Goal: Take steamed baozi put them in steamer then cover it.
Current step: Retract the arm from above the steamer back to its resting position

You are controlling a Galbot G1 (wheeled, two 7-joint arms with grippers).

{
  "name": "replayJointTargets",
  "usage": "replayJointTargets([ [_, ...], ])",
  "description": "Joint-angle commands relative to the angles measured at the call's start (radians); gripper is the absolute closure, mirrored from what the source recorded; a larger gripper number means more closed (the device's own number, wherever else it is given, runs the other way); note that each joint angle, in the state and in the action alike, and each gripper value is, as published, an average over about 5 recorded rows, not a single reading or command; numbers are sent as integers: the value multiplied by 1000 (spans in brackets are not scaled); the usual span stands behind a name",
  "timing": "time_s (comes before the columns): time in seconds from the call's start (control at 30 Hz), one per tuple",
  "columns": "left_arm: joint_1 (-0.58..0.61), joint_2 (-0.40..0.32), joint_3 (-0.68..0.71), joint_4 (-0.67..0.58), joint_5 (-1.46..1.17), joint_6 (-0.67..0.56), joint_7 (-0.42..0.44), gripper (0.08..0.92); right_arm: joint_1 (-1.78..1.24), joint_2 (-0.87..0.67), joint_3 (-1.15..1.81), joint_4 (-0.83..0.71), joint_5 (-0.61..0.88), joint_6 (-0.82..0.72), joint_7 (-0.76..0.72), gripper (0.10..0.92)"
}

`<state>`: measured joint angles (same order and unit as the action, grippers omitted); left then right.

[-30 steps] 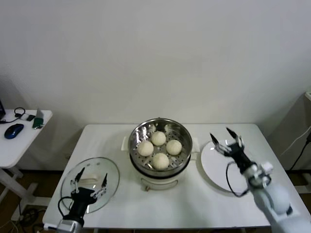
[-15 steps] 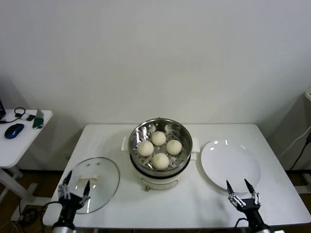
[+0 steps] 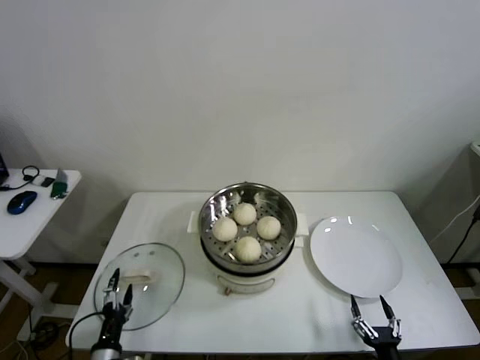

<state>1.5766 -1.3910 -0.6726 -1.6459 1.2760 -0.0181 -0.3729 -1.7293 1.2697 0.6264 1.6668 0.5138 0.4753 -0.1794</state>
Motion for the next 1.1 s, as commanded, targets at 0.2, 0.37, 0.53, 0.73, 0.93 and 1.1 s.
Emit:
replayJointTargets([
  [0.2,-134,-9,9,121,131,65,-24,177,-27,34,3,-7,-22,33,2,203],
  [0.37,-160,-7,22,124,131,96,-3,177,-33,46,2,-7,-36,43,3,203],
  [0.53,-166,-9,33,125,131,118,11,177,-34,52,2,-14,-45,54,5,203],
  [0.73,-171,-15,33,157,134,126,11,222,-33,60,3,-18,-48,62,6,203],
  [0.93,-178,-19,29,196,140,125,-1,388,-31,65,6,-19,-51,64,6,203],
  [1.1,-179,-23,30,202,142,121,-3,544,-25,66,9,-25,-52,64,7,203],
])
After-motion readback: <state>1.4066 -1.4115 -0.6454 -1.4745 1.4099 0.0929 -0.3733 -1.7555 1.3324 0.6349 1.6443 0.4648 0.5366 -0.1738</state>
